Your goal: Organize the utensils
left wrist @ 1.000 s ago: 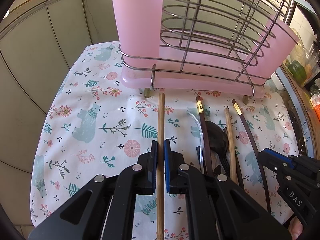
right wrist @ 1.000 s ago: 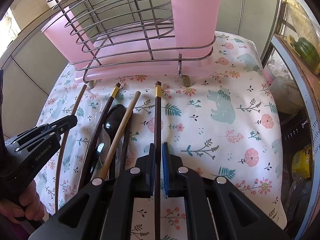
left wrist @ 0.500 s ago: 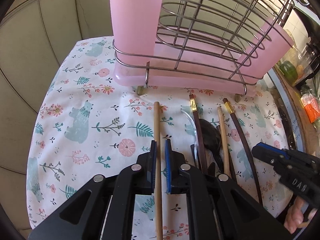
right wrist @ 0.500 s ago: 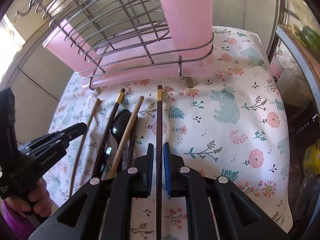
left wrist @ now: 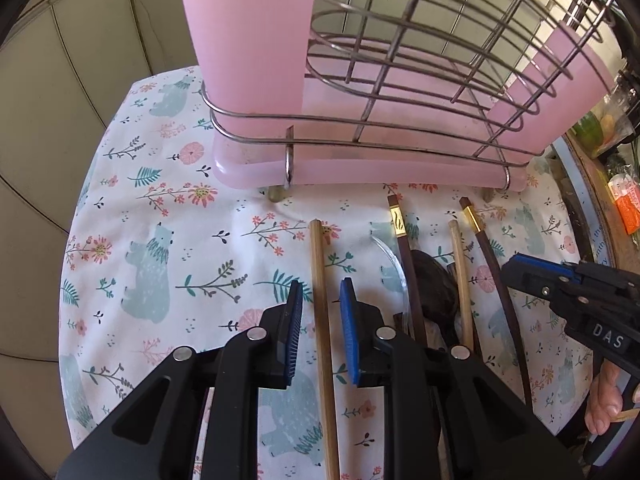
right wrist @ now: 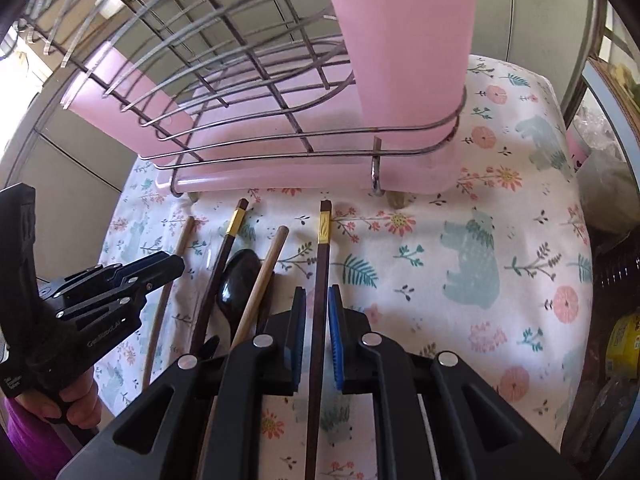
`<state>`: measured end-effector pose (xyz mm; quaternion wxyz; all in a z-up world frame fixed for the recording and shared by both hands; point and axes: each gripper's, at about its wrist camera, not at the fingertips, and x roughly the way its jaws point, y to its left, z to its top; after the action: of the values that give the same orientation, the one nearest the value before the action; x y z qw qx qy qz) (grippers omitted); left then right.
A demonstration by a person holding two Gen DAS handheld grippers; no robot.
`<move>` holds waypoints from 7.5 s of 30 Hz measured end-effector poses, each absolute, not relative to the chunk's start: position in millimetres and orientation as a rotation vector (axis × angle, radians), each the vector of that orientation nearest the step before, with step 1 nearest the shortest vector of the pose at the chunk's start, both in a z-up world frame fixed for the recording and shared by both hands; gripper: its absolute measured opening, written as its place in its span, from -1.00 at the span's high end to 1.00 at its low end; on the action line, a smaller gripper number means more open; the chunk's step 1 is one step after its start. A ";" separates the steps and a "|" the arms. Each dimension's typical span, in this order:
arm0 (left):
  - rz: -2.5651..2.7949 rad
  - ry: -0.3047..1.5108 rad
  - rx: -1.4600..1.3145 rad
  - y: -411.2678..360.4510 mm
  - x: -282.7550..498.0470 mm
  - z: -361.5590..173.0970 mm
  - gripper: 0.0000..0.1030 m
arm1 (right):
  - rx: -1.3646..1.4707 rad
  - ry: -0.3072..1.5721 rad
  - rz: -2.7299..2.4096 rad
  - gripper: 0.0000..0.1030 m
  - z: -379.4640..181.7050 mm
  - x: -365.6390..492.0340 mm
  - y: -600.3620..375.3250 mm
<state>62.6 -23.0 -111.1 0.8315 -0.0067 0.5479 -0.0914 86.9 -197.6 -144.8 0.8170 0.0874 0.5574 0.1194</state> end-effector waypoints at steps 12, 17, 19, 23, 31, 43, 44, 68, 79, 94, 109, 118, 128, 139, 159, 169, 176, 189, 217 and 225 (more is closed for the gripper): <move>-0.166 1.161 -0.009 -30.2 72.0 -112.7 0.85 | 0.176 1.233 0.243 0.82 -166.9 122.6 -185.4; -0.146 1.097 -0.017 -30.5 62.2 -96.1 0.87 | 0.178 1.196 0.239 0.86 -157.5 113.2 -195.6; -0.141 1.070 -0.019 -29.8 56.6 -88.5 0.87 | 0.195 1.179 0.243 0.87 -153.3 107.3 -198.2; -0.126 1.017 -0.016 -32.6 47.2 -73.1 0.87 | 0.221 1.130 0.246 0.87 -140.1 94.5 -202.9; -0.105 0.920 -0.024 -27.2 26.5 -44.5 0.87 | 0.235 1.011 0.271 0.87 -103.6 69.1 -204.2; -0.109 0.839 -0.040 -22.0 5.2 -18.9 0.87 | 0.222 0.889 0.272 0.87 -65.0 43.3 -207.1; -0.116 0.828 -0.050 -19.0 2.7 -16.4 0.87 | 0.223 0.877 0.273 0.87 -62.1 41.1 -209.1; -0.146 0.562 -0.190 24.8 -28.4 56.5 0.87 | 0.246 0.611 0.232 0.88 1.2 2.9 -242.2; -0.170 0.467 -0.193 30.5 -23.3 108.5 0.88 | 0.207 0.519 0.229 0.88 49.4 11.4 -245.0; -0.187 0.343 -0.177 32.8 2.7 203.0 0.88 | 0.268 0.390 0.256 0.88 149.0 34.8 -270.7; -0.138 0.311 -0.178 33.1 69.9 195.9 0.88 | 0.245 0.359 0.150 0.88 162.5 81.8 -291.1; -0.119 0.471 -0.206 41.1 107.4 142.9 0.88 | 0.266 0.553 0.165 0.88 101.5 120.8 -290.5; -0.104 0.592 -0.190 34.0 125.4 96.1 0.88 | 0.263 0.638 0.160 0.88 62.4 136.6 -280.9; -0.045 0.588 -0.179 28.9 116.7 86.1 0.30 | 0.236 0.665 0.168 0.52 48.0 128.7 -269.9; 0.012 0.578 -0.146 24.4 72.5 81.0 0.29 | 0.267 0.702 0.171 0.52 20.2 76.7 -270.4; 0.021 0.579 -0.137 22.1 47.4 73.7 0.29 | 0.297 0.726 0.189 0.52 5.8 52.6 -265.7; 0.023 0.587 -0.130 20.8 31.4 65.1 0.29 | 0.337 0.771 0.208 0.52 -17.3 43.0 -261.2; 0.015 0.673 -0.126 17.5 23.5 26.0 0.29 | 0.339 0.858 0.220 0.52 -56.1 37.9 -244.9; -0.309 0.983 -0.231 -10.8 21.3 -69.9 0.30 | 0.356 1.053 0.306 0.51 -134.4 50.4 -204.0; -0.365 1.086 -0.325 -24.5 55.2 -94.6 0.61 | 0.364 1.076 0.326 0.52 -146.2 54.2 -202.3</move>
<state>55.2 -24.5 -94.6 0.8278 -0.1533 0.5116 -0.1720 54.2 -202.3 -146.2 0.8304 0.1714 0.5073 0.1538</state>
